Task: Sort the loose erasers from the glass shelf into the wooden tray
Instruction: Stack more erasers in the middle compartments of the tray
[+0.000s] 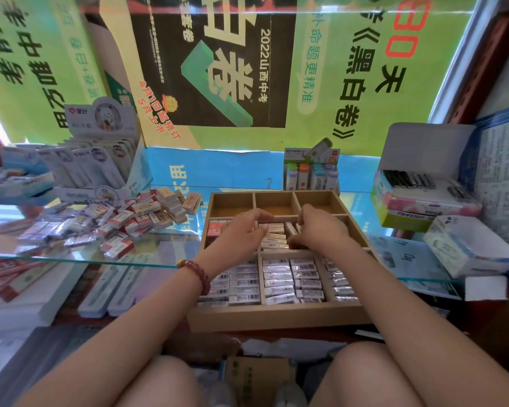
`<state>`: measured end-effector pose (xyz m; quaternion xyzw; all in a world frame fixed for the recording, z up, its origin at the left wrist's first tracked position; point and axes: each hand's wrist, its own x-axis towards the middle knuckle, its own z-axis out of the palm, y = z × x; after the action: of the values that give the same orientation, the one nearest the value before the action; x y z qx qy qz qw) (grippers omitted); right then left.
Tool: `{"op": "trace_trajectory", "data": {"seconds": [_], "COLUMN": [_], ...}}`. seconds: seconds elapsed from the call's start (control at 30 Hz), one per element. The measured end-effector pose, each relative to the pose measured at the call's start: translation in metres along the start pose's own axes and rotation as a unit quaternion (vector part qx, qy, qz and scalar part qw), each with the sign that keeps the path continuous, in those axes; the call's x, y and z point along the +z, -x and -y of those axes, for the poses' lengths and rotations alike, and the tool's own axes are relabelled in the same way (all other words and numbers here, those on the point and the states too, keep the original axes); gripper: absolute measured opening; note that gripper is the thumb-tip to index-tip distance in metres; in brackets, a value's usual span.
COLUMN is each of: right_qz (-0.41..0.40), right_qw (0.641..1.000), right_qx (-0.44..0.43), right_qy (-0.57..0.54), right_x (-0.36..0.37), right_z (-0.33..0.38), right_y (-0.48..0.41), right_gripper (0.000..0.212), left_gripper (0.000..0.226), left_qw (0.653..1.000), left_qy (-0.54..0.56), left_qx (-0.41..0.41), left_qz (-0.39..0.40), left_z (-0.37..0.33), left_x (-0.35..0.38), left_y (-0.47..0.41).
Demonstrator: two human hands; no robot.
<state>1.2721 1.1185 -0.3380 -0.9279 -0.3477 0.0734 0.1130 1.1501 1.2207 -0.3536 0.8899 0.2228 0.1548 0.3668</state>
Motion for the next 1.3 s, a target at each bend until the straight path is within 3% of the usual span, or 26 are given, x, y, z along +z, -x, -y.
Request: {"op": "trace_trajectory", "data": {"seconds": [0.17,0.6,0.8,0.9,1.03,1.17,1.3], "right_qz": [0.056,0.009,-0.022,0.003,0.035,0.047,0.090], "right_qw": [0.991,0.992,0.990,0.992,0.987,0.961,0.935], "right_qx": [-0.077,-0.130,-0.133,-0.130,-0.156,-0.268,-0.334], "right_qy": [-0.095,-0.005,0.031,0.006,-0.030,-0.058,-0.077], "right_x": [-0.016,-0.008,-0.007,-0.010,-0.027,-0.036,-0.035], "right_z": [-0.018,-0.009,-0.005,-0.005,0.004,0.032,0.057], "right_y": [0.008,0.005,0.007,0.010,0.023,0.045,0.061], "right_gripper": [0.052,0.025,0.025,0.034,0.040,0.030,0.025], "left_gripper": [0.020,0.022,0.020,0.019,0.022,0.021,0.032], "left_qw": [1.000,0.999,1.000,1.000,0.998,0.976,0.957], "left_qy": [0.014,-0.011,-0.011,-0.012,0.016,0.010,-0.106], "left_qx": [0.002,0.029,0.024,0.026,0.010,-0.050,-0.115], "left_qz": [-0.001,0.006,0.003,0.000,-0.062,-0.214,-0.243], "left_z": [0.003,0.001,0.006,0.010,0.023,0.067,0.127], "left_x": [-0.005,-0.008,-0.010,-0.012,-0.028,-0.054,-0.076], "left_y": [0.002,0.006,0.005,0.006,0.008,0.004,0.009]}}
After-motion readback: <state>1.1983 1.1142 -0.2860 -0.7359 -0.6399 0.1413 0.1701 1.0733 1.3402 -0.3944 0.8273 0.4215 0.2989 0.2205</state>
